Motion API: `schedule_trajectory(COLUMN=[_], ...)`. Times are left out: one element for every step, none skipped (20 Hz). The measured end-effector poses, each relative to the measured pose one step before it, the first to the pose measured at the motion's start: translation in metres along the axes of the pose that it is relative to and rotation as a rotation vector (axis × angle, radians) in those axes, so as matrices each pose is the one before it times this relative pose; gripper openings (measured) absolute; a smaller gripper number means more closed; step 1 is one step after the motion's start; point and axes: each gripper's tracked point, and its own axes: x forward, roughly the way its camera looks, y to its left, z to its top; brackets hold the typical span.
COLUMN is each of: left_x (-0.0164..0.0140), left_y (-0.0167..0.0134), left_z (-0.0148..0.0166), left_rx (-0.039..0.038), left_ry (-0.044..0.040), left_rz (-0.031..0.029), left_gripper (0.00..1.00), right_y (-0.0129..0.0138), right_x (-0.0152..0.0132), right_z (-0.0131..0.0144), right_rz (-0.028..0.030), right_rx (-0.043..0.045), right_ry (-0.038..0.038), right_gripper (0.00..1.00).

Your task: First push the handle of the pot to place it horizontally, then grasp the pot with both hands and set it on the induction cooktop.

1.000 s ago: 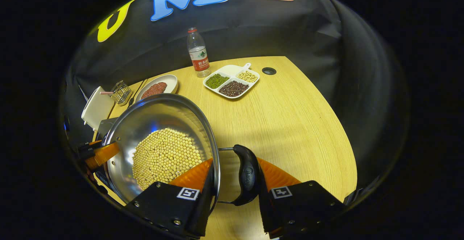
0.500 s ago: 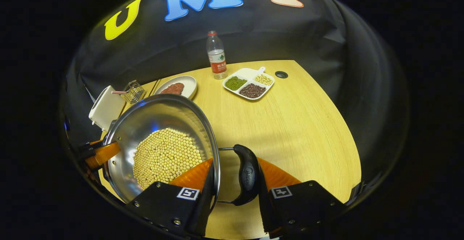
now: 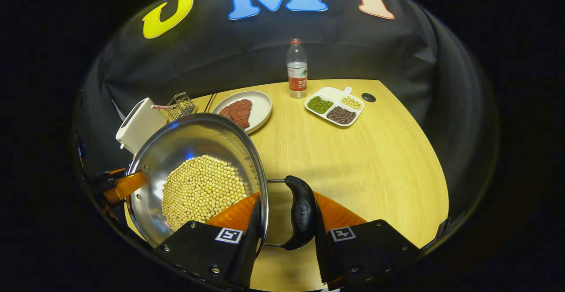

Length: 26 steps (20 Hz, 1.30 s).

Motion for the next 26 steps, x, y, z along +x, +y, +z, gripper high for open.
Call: schedule_trajectory(left_x=[-0.00062, -0.00154, -0.0004, -0.00136, -0.00111, -0.00012, -0.00083, 0.00106, -0.00059, -0.00073, 0.00063, 0.00134, 0.00183, 0.00092, 0.00019, 0.00065, 0.0013, 0.00177, 0.00184, 0.00045, 0.00193, 0.00334, 0.00212, 0.00226, 0.00157, 0.00325], left_y=[0.00926, 0.00866, 0.00919, 0.00796, 0.00769, 0.00739, 0.0074, 0.0064, 0.00662, 0.0078, 0.0061, 0.00599, 0.00536, 0.00506, 0.00599, 0.00543, 0.00572, 0.00557, 0.00543, 0.0064, 0.00663, 0.00596, 0.00495, 0.00544, 0.00558, 0.00548], left_z=[-0.00013, -0.00077, -0.0001, -0.0012, 0.00013, -0.00019, -0.00036, -0.0002, 0.00006, -0.00079, -0.00007, -0.00222, 0.00027, -0.00019, 0.00043, -0.00022, 0.00006, 0.0005, 0.00042, -0.00047, 0.00041, 0.00022, -0.00019, 0.00055, -0.00035, -0.00046], left_rx=[-0.00773, -0.00765, -0.00582, -0.00451, -0.00466, -0.00428, -0.00303, -0.00313, -0.00193, -0.00247, -0.00133, -0.00078, -0.00118, -0.00054, -0.00213, -0.00216, -0.00395, -0.00574, -0.00311, -0.00031, -0.00012, -0.00104, -0.00207, -0.0027, -0.00076, 0.00039], left_ry=[-0.0002, 0.00037, -0.00107, -0.00126, -0.00146, -0.00052, -0.00098, -0.00065, 0.00013, 0.00247, 0.00318, 0.0023, 0.00097, 0.00142, 0.00043, 0.00155, 0.00094, 0.00085, 0.00028, 0.00165, 0.00258, 0.00165, 0.00235, 0.00202, 0.00347, 0.00454], left_rz=[0.00337, 0.00412, 0.0036, 0.00402, 0.0031, 0.00342, 0.00364, 0.00478, 0.00472, 0.00274, 0.00331, 0.00336, 0.00348, 0.00362, 0.00432, 0.00408, 0.0032, 0.00212, 0.00221, 0.00346, 0.00367, 0.00358, 0.00343, 0.00236, 0.00239, 0.00198], left_gripper=[0.59, 0.58, 0.58, 0.58, 0.58, 0.58, 0.58, 0.61, 0.58, 0.58, 0.58, 0.58, 0.58, 0.58, 0.58, 0.58, 0.58, 0.58, 0.58, 0.58, 0.58, 0.58, 0.58, 0.58, 0.58, 0.58], right_y=[0.00859, 0.00817, 0.00723, 0.00772, 0.0068, 0.00683, 0.00715, 0.00612, 0.00675, 0.00415, 0.00439, 0.00542, 0.0057, 0.0055, 0.00517, 0.00462, 0.00527, 0.00488, 0.00492, 0.00582, 0.00547, 0.00554, 0.00573, 0.00492, 0.00558, 0.00441], right_x=[0.0001, 0.00099, 0.00137, 0.00123, 0.00096, 0.00111, 0.00188, 0.00234, 0.00158, 0.00303, 0.00421, 0.00269, 0.00219, 0.00229, 0.00194, 0.00218, 0.00234, 0.00225, 0.00216, 0.00262, 0.00294, 0.00248, 0.00287, 0.00254, 0.0026, 0.00232], right_z=[0.00127, 0.00237, 0.00083, 0.00144, 0.00026, 0.00116, 0.00001, 0.00063, -0.00074, -0.00101, -0.00193, -0.00014, -0.00146, 0.00053, -0.00012, 0.00167, 0.00128, 0.00211, -0.00014, 0.00037, -0.00027, 0.00093, 0.00048, 0.00083, 0.00029, -0.00031], right_rz=[0.00167, 0.00112, 0.00186, 0.00343, 0.00309, 0.00315, 0.0031, 0.00357, 0.00319, 0.0021, 0.00135, 0.00179, 0.00157, 0.00219, 0.00152, 0.00105, 0.00146, 0.00266, 0.00295, 0.00254, 0.00193, 0.00122, 0.0014, 0.00026, 0.0007, -0.00034], right_rx=[-0.00809, -0.00846, -0.00614, -0.00482, -0.00479, -0.00447, -0.00479, -0.00265, -0.00249, -0.00454, -0.00303, -0.0028, 0.00028, -0.00009, -0.00028, -0.00211, -0.00207, -0.00131, -0.00243, -0.00138, 0.00104, 0.00024, 0.0005, -0.00067, -0.0012, -0.00109], right_ry=[-0.00116, -0.00099, -0.00023, 0.00034, -0.00047, -0.00069, -0.00042, 0.00062, 0.00018, 0.00181, -0.00064, 0.00261, 0.00192, 0.00157, 0.00125, 0.00144, 0.00059, -0.00141, 0.00153, 0.00412, 0.00363, 0.00352, 0.00177, 0.00236, 0.00164, 0.00332], right_gripper=[0.57, 0.57, 0.57, 0.57, 0.57, 0.57, 0.57, 0.57, 0.57, 0.58, 0.57, 0.58, 0.57, 0.57, 0.57, 0.57, 0.57, 0.57, 0.57, 0.57, 0.57, 0.57, 0.57, 0.57, 0.57, 0.57])
